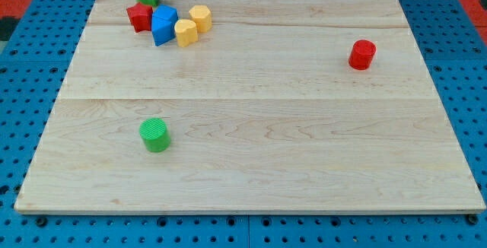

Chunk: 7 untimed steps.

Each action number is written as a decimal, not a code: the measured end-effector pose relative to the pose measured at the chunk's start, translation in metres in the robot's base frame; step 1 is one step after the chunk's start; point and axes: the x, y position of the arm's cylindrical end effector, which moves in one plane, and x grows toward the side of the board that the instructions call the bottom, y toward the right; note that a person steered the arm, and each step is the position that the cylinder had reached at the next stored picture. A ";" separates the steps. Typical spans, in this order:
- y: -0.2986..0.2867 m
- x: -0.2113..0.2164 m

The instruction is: Move the green star to the top of the board

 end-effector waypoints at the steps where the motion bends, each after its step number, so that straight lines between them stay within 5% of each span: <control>1: -0.034 0.009; 3: -0.049 0.042; 4: -0.103 0.061; 7: -0.125 0.002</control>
